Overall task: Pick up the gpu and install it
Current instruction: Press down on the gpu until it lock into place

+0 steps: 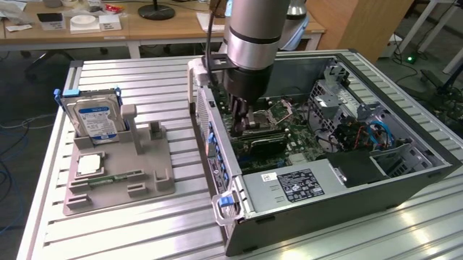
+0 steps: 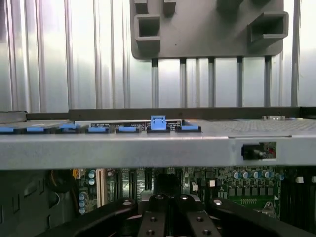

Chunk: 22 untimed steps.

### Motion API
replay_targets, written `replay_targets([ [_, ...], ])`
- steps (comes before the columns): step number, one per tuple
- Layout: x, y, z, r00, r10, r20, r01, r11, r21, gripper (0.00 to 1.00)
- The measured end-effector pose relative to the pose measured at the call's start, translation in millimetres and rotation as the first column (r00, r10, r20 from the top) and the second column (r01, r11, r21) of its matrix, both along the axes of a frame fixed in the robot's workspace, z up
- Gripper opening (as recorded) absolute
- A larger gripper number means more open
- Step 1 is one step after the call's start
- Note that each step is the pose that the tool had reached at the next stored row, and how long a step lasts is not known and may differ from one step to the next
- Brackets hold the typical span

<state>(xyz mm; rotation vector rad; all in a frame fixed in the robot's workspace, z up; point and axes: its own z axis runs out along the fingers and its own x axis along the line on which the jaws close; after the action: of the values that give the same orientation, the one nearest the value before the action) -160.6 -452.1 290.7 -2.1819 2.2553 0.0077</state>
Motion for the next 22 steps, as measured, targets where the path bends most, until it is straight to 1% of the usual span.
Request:
replay_targets([
  [5, -13.6, 0.4, 0.5, 1.0, 0.0, 0.0024, 0.0, 1.0, -0.0012, 0.11],
  [8, -18.1, 0.4, 0.5, 1.0, 0.001, 0.004, -0.001, 1.0, -0.0013, 0.11],
  [11, -18.2, 0.6, 0.6, 1.0, 0.0, 0.0035, 0.0, 1.0, -0.0015, 0.11],
  [13, -15.4, 0.7, 0.7, 1.0, 0.0, 0.0029, 0.0, 1.0, -0.0016, 0.11],
  [16, -11.0, 0.7, 0.8, 1.0, 0.0, 0.0037, 0.0, 1.0, -0.0014, 0.11],
  [18, -10.9, 0.9, 2.9, 1.0, 0.0, 0.0036, 0.0, 1.0, -0.0014, 0.11],
  [22, -10.8, 1.3, 10.1, 1.0, 0.0, 0.0037, 0.0, 1.0, -0.0014, 0.11],
])
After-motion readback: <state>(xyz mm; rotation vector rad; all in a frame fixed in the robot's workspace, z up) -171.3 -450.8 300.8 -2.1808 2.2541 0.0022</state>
